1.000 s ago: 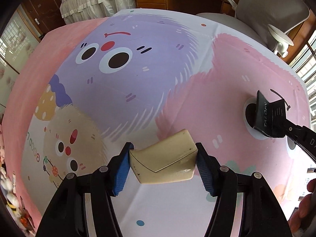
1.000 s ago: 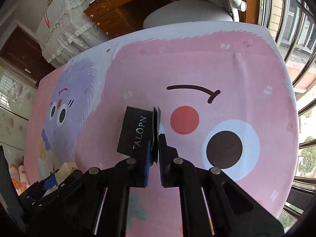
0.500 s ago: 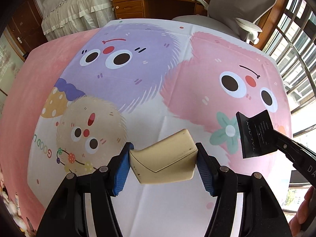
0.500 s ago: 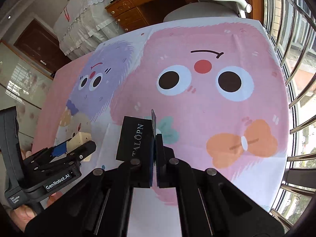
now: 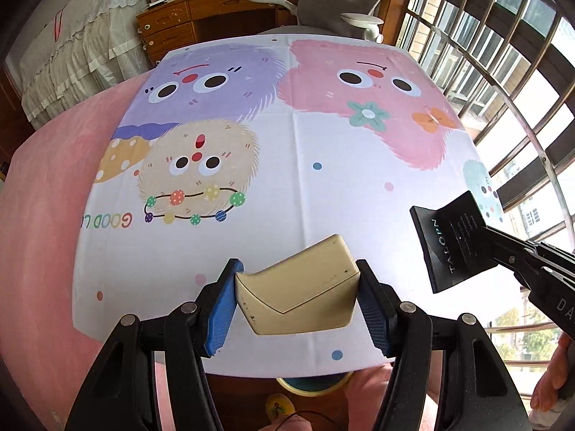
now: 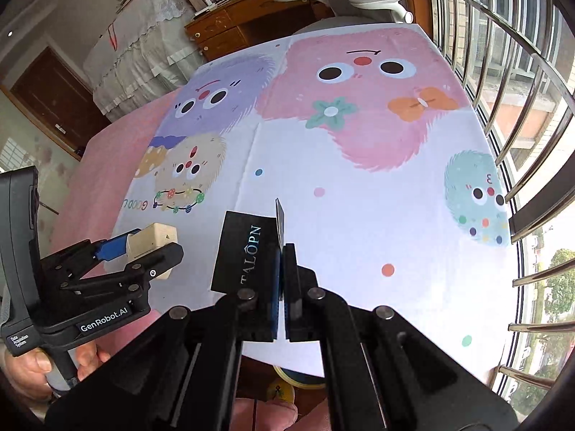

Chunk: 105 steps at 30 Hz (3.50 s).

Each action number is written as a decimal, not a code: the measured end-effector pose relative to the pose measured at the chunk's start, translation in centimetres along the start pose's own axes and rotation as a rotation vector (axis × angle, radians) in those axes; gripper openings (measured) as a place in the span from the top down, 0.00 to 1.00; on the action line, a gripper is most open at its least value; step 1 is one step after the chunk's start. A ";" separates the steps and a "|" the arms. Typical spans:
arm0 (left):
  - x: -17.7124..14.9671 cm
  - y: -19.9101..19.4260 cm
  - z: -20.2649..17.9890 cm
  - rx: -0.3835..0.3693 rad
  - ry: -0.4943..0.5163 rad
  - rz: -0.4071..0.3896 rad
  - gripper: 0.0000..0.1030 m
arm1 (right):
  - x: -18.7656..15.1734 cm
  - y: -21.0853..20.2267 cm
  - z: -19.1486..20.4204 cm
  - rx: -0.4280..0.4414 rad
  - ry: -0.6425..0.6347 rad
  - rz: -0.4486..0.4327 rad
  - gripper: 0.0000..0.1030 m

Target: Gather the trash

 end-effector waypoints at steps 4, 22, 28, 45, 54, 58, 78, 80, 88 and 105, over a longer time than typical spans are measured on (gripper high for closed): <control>-5.7 -1.4 1.0 -0.013 0.072 -0.011 0.39 | -6.3 -1.2 3.4 -0.038 0.035 -0.033 1.00; -25.3 1.9 -0.8 -0.101 0.202 0.167 0.39 | -27.0 2.2 4.9 -0.122 0.125 0.137 1.00; -28.6 8.2 -2.2 -0.133 0.156 0.230 0.39 | -31.3 9.3 0.2 -0.147 0.172 0.239 1.00; -28.5 26.1 -2.5 -0.113 0.133 0.316 0.37 | -34.5 25.0 -8.9 -0.188 0.280 0.316 1.00; -27.8 30.6 0.2 -0.119 0.082 0.321 0.09 | -33.3 28.5 -9.0 -0.094 0.344 0.313 0.85; -27.8 31.0 1.7 -0.103 0.049 0.319 0.09 | -33.4 29.0 -8.5 -0.090 0.355 0.304 0.59; -25.8 24.4 2.9 -0.044 0.019 0.255 0.09 | -31.7 26.7 -5.9 -0.127 0.320 0.275 0.42; -25.3 23.0 3.2 -0.035 0.013 0.241 0.09 | -31.0 25.7 -5.4 -0.127 0.317 0.265 0.42; -22.9 16.0 3.9 -0.046 -0.015 0.186 0.09 | -27.9 20.2 -2.8 -0.131 0.292 0.220 0.41; -18.2 -2.4 3.8 -0.016 0.008 0.036 0.09 | -20.5 3.7 4.0 -0.129 0.256 0.086 0.40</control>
Point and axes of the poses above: each gripper's, at about its wrist camera, not at the fingertips, and y roughly the way its jaws point, z to its left, x to its top, the point moved 10 cm from there along y, roughly the way its jaws point, and after that the axes turned 11 degrees about z, right-handed, at the moved point
